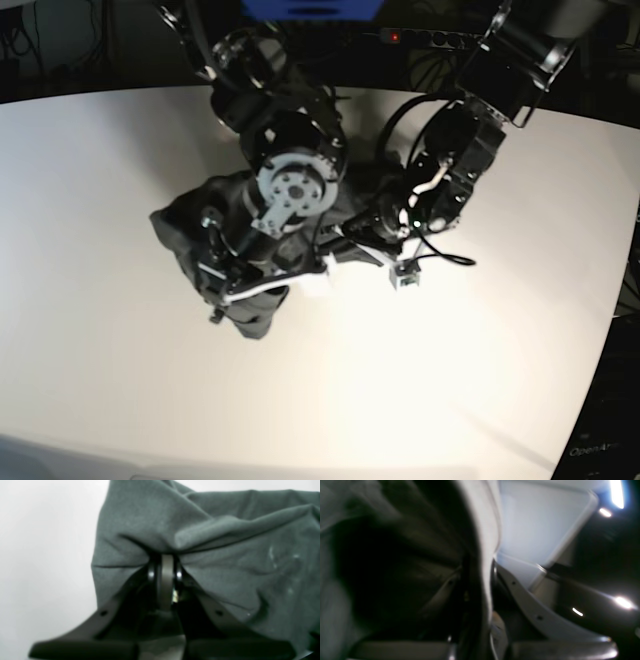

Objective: Fold the T-shirt properly
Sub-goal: 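Fold the held end over toward the left gripper with the right gripper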

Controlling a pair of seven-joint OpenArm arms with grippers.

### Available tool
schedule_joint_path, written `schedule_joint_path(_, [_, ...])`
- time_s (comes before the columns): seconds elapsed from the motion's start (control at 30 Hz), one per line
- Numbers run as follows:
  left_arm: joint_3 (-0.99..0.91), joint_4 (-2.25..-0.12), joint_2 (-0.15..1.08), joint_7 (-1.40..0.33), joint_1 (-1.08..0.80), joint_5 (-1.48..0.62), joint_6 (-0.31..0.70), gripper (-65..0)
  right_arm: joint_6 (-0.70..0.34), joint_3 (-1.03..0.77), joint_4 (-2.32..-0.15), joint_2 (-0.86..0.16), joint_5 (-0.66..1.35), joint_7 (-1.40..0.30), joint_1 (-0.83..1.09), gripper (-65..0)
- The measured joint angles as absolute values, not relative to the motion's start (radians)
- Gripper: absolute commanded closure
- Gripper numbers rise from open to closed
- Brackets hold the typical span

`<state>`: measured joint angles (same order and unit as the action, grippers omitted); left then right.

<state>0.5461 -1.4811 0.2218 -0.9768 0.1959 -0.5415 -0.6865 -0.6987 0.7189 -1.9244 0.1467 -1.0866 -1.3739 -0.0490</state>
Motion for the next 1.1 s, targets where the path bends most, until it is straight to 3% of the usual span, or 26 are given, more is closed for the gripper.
schedule_joint_path(0.7, [0.544, -1.481, 0.210, -0.980, 0.197, -0.529, -0.696, -3.1, -0.699, 0.342, -1.924, 0.149, -0.389, -1.388, -0.088, -0.6])
schedule_joint_path(1.1, [0.545, -1.478, 0.197, -0.982, 0.205, -0.528, -0.704, -3.1, -0.696, 0.287, -1.898, 0.153, 0.128, -1.390, -0.135, -0.6])
